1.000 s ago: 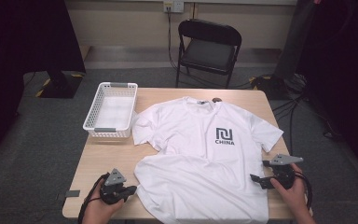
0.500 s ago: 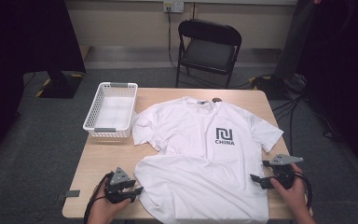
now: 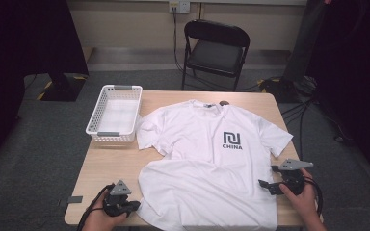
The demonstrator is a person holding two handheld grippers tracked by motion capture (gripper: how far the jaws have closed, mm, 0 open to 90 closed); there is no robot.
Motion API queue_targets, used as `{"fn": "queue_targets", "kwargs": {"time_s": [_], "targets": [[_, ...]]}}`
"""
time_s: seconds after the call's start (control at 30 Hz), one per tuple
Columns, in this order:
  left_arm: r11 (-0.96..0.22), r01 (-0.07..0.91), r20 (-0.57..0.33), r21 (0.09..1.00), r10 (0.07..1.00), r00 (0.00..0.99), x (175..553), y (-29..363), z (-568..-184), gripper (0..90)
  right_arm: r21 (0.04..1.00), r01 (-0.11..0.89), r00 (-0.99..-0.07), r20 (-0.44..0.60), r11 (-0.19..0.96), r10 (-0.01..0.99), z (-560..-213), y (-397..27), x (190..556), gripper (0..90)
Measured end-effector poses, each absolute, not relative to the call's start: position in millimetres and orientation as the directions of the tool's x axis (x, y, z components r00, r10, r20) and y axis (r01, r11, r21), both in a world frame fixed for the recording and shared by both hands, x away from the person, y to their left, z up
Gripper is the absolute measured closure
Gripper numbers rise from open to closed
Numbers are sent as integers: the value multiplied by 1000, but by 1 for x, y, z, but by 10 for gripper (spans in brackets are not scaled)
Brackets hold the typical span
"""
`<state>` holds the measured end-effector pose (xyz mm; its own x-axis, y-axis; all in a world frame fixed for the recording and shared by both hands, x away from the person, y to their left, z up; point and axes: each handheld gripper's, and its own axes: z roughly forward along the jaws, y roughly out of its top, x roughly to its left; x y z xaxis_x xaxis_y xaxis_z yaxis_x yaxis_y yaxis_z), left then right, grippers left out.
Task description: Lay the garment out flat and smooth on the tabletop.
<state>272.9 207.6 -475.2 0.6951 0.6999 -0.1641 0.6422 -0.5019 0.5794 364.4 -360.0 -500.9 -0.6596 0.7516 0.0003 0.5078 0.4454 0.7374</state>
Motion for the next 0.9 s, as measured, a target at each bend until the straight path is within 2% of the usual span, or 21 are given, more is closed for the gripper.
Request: {"fn": "queue_targets", "kwargs": {"time_s": [0.13, 0.23, 0.27, 0.33, 0.4, 0.43, 0.53, 0.67, 0.9], "targets": [[-501, 644, -178, 578, 694, 698, 271, 210, -474, 842, 737, 508, -660, 0, 445, 752, -501, -360, 364, 125], [-448, 640, -180, 624, 714, 676, 275, 208, -477, 664, 737, 508, -660, 0, 445, 752, -501, -360, 364, 124], [-445, 633, -170, 633, 717, 675, 277, 207, -477, 653, 737, 508, -660, 0, 445, 752, -501, -360, 364, 124], [-408, 628, -133, 663, 761, 635, 282, 203, -480, 521, 737, 508, -660, 0, 445, 752, -501, -360, 364, 124], [-440, 628, -121, 642, 750, 650, 286, 200, -482, 592, 737, 508, -660, 0, 445, 752, -501, -360, 364, 124], [-425, 636, -133, 644, 756, 641, 286, 198, -482, 564, 737, 508, -660, 0, 445, 752, -501, -360, 364, 124], [-482, 615, -92, 624, 736, 671, 281, 197, -480, 636, 737, 508, -659, 0, 445, 752, -501, -360, 364, 124], [-509, 619, -106, 599, 716, 691, 273, 198, -478, 857, 737, 508, -659, 1, 445, 752, -501, -360, 364, 124], [-488, 656, -149, 575, 726, 671, 258, 209, -477, 887, 737, 508, -659, 1, 445, 752, -501, -360, 364, 124]]}}
